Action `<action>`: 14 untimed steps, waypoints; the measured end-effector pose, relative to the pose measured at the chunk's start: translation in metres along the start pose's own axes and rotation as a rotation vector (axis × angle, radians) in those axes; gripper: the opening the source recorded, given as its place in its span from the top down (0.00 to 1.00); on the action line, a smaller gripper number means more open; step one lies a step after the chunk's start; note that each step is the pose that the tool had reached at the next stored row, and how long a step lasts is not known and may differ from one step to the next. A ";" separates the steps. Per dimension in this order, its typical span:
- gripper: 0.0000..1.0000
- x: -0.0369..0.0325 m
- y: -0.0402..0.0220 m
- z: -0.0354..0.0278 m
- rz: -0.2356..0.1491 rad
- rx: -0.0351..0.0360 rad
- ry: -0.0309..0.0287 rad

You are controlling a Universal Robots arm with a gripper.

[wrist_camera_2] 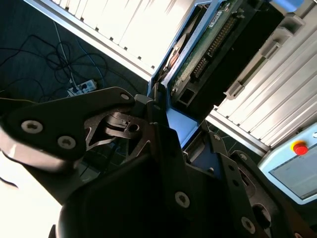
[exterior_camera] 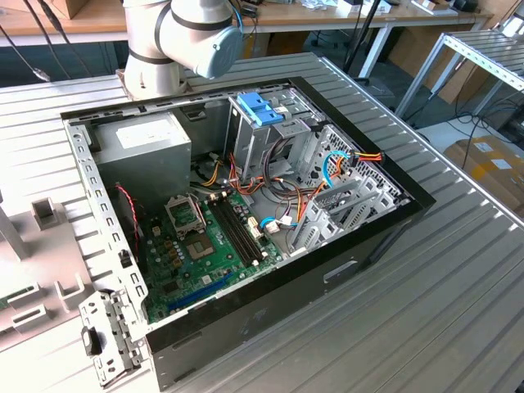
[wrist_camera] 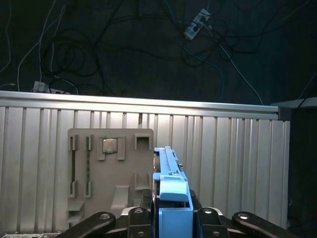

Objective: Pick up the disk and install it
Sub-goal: 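Pick up the disk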

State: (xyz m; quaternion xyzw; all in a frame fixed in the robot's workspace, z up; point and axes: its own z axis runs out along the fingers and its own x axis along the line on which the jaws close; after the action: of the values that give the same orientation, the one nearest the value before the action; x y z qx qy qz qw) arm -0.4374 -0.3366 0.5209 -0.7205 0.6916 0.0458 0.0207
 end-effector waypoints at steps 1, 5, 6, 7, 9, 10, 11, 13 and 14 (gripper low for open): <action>0.63 0.0000 0.0000 0.0000 0.000 0.0001 -0.0001; 0.63 0.0000 0.0000 0.0000 0.000 0.0001 -0.0002; 0.63 0.0001 -0.0001 0.0001 0.000 0.0002 -0.0003; 0.63 0.0002 -0.0003 0.0003 0.000 0.0003 -0.0003; 0.63 0.0007 -0.0009 0.0003 0.000 0.0000 -0.0002; 0.63 0.0010 -0.0011 0.0002 0.000 -0.0001 -0.0001; 0.63 0.0016 -0.0015 0.0002 0.000 -0.0001 -0.0001; 0.63 0.0030 -0.0023 0.0003 0.000 0.0000 -0.0002; 0.63 0.0037 -0.0028 0.0003 0.000 0.0001 -0.0002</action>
State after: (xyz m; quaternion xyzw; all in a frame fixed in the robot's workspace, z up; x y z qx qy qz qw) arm -0.4344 -0.3400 0.5202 -0.7205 0.6916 0.0459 0.0208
